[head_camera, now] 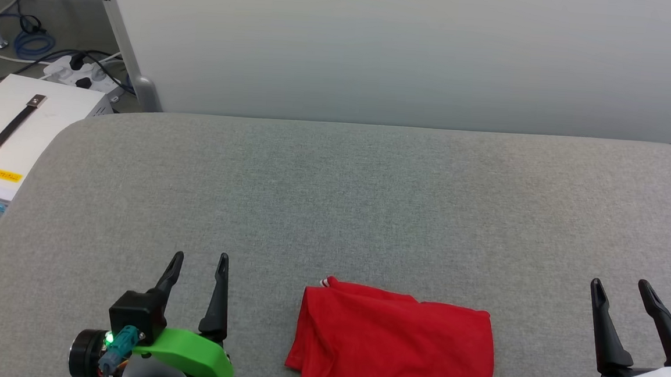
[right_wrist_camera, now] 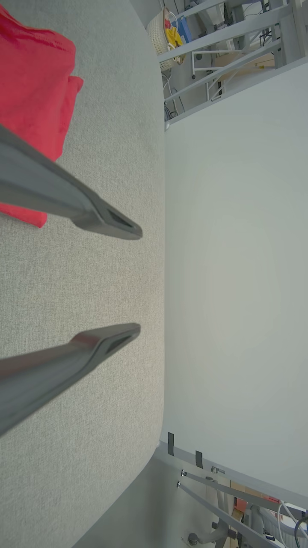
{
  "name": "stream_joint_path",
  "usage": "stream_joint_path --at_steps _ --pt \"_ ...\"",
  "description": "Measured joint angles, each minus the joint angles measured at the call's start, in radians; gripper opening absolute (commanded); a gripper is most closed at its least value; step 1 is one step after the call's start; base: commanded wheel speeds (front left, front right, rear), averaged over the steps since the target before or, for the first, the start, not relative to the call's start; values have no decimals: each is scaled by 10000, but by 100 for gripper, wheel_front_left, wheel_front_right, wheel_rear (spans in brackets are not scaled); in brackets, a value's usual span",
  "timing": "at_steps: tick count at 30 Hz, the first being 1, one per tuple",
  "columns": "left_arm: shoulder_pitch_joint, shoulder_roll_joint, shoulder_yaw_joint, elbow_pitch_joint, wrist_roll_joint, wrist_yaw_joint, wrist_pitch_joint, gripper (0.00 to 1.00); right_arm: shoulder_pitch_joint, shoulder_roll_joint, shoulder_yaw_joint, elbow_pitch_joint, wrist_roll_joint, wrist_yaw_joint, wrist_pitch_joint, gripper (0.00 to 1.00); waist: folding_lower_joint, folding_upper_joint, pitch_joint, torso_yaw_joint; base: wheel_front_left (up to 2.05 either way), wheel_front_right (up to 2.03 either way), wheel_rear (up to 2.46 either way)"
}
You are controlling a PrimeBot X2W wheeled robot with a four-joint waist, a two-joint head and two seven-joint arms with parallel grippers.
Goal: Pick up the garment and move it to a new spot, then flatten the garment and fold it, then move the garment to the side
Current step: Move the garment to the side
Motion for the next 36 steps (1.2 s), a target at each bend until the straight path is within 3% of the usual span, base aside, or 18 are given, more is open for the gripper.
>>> stream_joint_path --at_steps 8,14,15,18,34,35,36 --pt "-37 -4 65 -180 2 33 -12 100 76 -52 -405 132 771 0 805 100 0 0 181 123 0 0 0" --pt "-403 -69 150 -399 155 -54 -90 100 502 -708 -803 938 2700 0 3256 100 0 0 510 466 0 0 0" --pt "-514 -109 301 -445 242 -140 -102 100 675 -993 -629 1206 3509 0 4508 100 0 0 656 710 0 0 0" --pt "-520 -188 485 -483 291 -205 -104 100 700 -1012 -318 1329 4169 0 5256 100 0 0 787 953 0 0 0" --pt "-579 -819 1124 -407 805 -819 -104 100 -823 -767 1818 3588 6500 12 6103 100 0 0 1623 1891 0 0 0" --pt "-579 -836 1154 -403 836 -828 -104 100 -865 -782 1873 3609 6523 15 6101 45 0 0 1645 1901 0 0 0" --pt "-579 -865 1197 -391 872 -832 -104 100 -928 -805 1954 3641 6546 15 6101 30 0 0 1672 1905 0 0 0"
